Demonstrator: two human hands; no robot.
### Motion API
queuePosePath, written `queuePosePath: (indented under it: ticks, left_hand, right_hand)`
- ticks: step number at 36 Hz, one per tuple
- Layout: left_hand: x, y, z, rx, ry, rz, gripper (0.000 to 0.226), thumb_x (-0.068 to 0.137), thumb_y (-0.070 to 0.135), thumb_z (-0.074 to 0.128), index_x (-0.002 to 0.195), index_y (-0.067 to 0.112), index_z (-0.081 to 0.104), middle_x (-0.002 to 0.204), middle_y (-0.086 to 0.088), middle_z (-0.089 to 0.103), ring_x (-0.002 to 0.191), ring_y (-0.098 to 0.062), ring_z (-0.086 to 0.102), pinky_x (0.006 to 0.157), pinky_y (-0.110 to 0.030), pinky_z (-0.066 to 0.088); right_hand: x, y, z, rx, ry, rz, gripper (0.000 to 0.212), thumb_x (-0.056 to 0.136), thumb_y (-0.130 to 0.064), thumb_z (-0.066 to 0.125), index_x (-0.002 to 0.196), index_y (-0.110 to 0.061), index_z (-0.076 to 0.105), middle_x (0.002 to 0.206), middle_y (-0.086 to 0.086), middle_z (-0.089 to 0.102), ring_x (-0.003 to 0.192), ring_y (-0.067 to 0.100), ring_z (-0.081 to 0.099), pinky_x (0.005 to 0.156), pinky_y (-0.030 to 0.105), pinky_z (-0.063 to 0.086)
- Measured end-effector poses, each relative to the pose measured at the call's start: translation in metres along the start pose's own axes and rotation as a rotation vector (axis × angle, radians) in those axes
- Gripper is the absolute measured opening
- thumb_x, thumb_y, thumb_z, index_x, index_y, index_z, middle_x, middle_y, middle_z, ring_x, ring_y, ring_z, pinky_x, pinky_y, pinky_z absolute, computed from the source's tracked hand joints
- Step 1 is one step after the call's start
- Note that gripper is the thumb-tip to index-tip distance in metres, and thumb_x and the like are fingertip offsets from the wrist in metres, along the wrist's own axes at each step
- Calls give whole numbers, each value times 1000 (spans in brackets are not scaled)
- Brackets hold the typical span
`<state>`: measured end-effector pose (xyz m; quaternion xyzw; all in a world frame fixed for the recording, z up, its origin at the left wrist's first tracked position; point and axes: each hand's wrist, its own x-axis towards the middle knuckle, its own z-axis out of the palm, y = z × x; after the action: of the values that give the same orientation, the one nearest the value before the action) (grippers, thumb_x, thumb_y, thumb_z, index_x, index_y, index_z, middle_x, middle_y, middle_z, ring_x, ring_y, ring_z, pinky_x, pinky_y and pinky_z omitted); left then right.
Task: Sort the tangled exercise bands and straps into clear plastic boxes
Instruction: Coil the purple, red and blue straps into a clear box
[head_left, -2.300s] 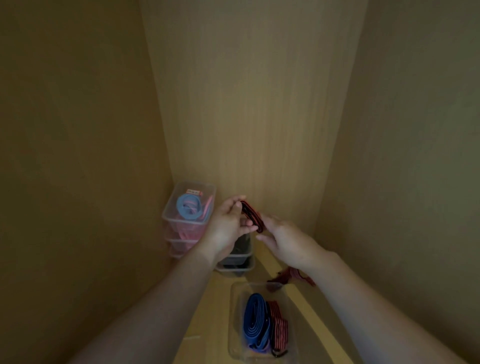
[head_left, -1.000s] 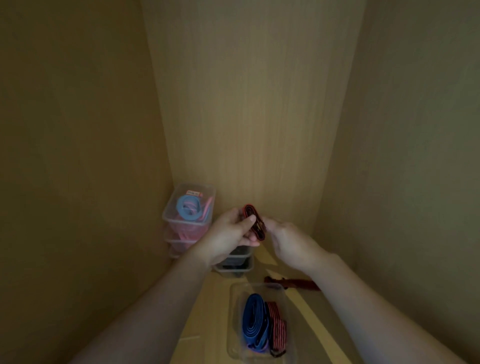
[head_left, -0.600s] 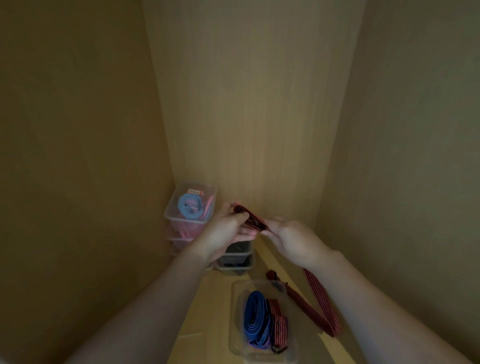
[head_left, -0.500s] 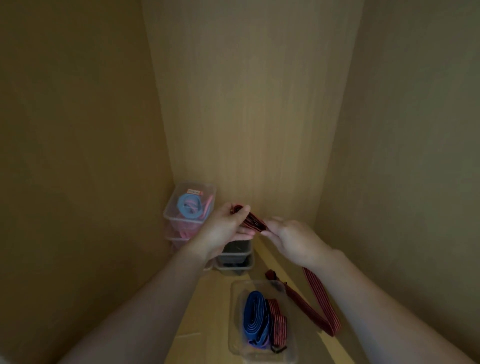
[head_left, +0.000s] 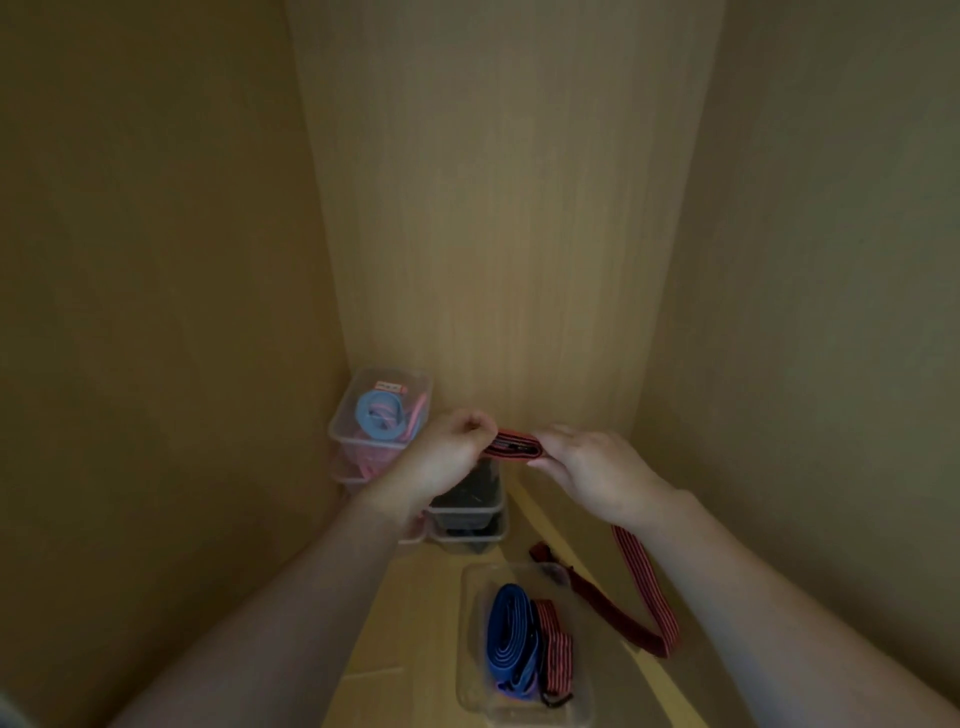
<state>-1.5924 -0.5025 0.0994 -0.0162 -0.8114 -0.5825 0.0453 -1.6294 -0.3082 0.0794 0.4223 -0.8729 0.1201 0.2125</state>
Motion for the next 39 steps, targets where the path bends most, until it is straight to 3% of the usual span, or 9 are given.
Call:
queuePosePath:
  ticks: [4,8,11,16,19,25,33,37,39]
  left_hand:
    - [-1,1,-5,348,-160,123,16,99,28,49,99,22,64,89,-2,66,85,-15,60,76,-28,42]
    - [-3,-2,-6,490,-286,73,28,97,46,46,116,33,62,96,5,70,92,-13,64,86,-32,48]
    - [-6,-3,1,443,-258,33,31,99,45,42,120,27,56,95,10,67,92,-9,63,88,-32,47]
    - [-10,-4,16,286,-262,-44,35,100,45,40,119,21,57,100,5,69,96,-17,64,94,-36,46]
    - [-6,-6,10,344,-267,-46,34,94,51,49,109,23,63,91,0,68,81,-13,61,81,-35,47]
    - [0,3,1,274,-315,-26,30,92,40,60,116,23,65,99,5,71,93,-13,67,88,-29,51]
    - [-1,7,1,139,-312,-56,20,96,34,56,101,19,67,89,7,71,79,-7,65,71,-17,49]
    - [2,4,4,20,-228,-58,16,95,31,57,96,17,64,90,-1,70,85,-19,67,79,-30,52]
    - [2,4,8,-23,-169,-41,16,97,27,55,99,12,62,83,-2,65,75,-15,62,65,-22,49]
  right_hand:
    - [1,-1,-1,13,-50,-19,51,96,-49,27,128,-19,54,108,0,65,90,20,64,69,35,51]
    - [1,-2,-7,57,-82,-1,59,94,-56,21,121,-18,57,99,1,66,84,19,62,67,37,51]
    - [1,0,-10,37,-27,53,79,91,-67,6,109,-15,62,85,1,66,72,19,61,60,39,51]
    - [2,2,-9,71,-29,83,85,90,-69,3,100,-12,65,82,0,66,72,18,61,62,34,48]
    - [0,2,-11,111,-76,73,85,89,-70,6,98,-9,65,83,2,65,73,18,60,65,35,49]
    - [2,0,-14,141,-39,18,68,94,-58,22,97,-7,66,81,4,65,73,20,60,63,35,48]
    - [6,-1,-14,130,-32,-11,31,99,-33,46,98,-11,67,85,-2,62,76,14,58,63,22,34]
    - [9,-4,-12,210,-1,55,29,100,-25,47,114,-6,64,93,6,66,82,19,61,68,22,39]
    - [11,-8,-10,262,-1,102,29,100,-16,46,125,-7,58,104,9,66,91,17,61,75,19,41]
